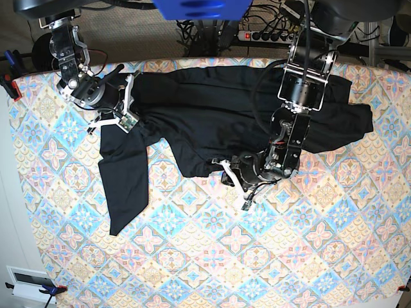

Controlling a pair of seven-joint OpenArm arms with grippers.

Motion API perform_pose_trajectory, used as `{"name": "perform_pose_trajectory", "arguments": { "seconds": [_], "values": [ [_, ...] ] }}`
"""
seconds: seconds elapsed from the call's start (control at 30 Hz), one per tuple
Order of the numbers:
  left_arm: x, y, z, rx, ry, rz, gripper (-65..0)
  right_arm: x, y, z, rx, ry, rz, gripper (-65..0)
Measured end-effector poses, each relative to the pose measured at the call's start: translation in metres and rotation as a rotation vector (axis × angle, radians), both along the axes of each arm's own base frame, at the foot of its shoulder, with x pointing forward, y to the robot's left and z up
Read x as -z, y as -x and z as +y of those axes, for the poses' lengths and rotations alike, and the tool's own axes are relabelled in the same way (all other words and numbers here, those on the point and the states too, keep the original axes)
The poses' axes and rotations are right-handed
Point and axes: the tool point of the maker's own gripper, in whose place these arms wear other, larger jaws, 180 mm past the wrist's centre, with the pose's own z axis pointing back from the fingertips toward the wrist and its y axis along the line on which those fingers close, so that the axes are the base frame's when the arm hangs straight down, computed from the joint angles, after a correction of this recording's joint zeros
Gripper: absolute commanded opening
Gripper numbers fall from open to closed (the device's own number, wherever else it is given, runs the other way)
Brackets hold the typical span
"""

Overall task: Layout the t-shirt on the table in an organized manner, then fold the t-shirt properly
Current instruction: 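Pull the grasped shirt fabric with the left gripper toward the hem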

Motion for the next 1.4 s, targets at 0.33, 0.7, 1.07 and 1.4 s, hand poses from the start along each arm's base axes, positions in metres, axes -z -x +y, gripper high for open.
{"name": "perform_pose_trajectory", "arguments": {
  "seconds": [0.33, 0.7, 1.07, 1.4],
  "values": [
    [0.021, 0.019, 0.008, 0.046, -0.065, 0.032, -39.5, 0.002, 0.001, -0.001, 0.002, 0.004, 0.006, -65.0],
    [0.034, 0.027, -0.012, 0.102, -0.054, 0.049, -34.6, 0.002, 0.001, 0.000, 0.000, 0.003, 0.008, -65.0],
    [0.035, 0.026, -0.038, 0.072, 0.011, 0.020, -33.8, 0.002, 0.001, 0.000, -0.002, 0.002, 0.008, -65.0],
    [0.036, 0.034, -0.067, 0.120, 0.032, 0.017, -53.4, 0.002, 0.001, 0.000, -0.001, 0.003, 0.006, -65.0]
  ]
}}
